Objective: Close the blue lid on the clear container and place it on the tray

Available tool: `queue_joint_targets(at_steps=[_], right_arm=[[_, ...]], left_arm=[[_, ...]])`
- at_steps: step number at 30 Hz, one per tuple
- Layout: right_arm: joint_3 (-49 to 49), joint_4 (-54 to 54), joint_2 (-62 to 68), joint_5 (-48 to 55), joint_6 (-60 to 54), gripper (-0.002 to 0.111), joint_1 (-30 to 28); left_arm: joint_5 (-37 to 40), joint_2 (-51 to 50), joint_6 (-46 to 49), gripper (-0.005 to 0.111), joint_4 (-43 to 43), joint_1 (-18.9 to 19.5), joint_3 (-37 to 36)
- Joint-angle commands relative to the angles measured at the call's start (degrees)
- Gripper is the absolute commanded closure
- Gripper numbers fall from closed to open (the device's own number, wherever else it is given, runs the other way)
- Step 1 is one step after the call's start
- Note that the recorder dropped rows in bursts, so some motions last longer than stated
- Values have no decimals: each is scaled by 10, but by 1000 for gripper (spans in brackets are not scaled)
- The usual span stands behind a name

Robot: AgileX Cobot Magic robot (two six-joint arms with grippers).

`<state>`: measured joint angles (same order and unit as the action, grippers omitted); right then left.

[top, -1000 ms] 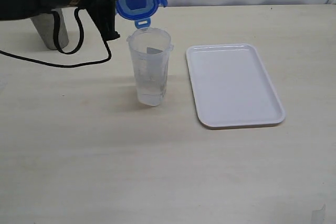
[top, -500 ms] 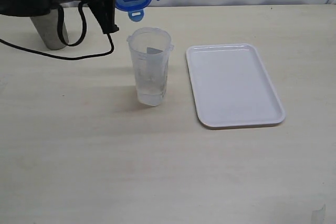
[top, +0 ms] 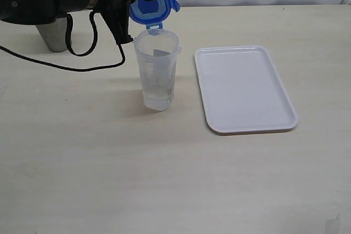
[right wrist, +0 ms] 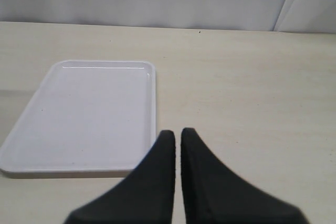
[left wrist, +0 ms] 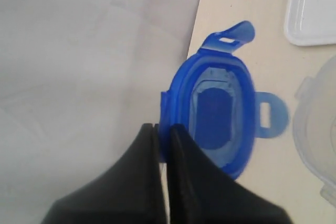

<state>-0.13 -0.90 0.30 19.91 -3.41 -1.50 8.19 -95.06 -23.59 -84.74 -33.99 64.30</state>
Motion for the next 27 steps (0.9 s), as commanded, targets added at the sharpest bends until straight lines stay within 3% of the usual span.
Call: queue_joint_targets(at_steps=[1,8,19,27], right_arm=[[1,0,-3,-3,0,104,-3],[1,0,-3,-3,0,104,-3],[1,0,-3,-3,0,104,-3],[1,0,-3,-3,0,104,-3]], left_arm=[[-8,-1,-6,107,0,0,-1],[-69,-1,-5,107,-1,0,-1],[11,1,26,107,-1,0,-1],[26,1,27,107,-79,-5,-1]])
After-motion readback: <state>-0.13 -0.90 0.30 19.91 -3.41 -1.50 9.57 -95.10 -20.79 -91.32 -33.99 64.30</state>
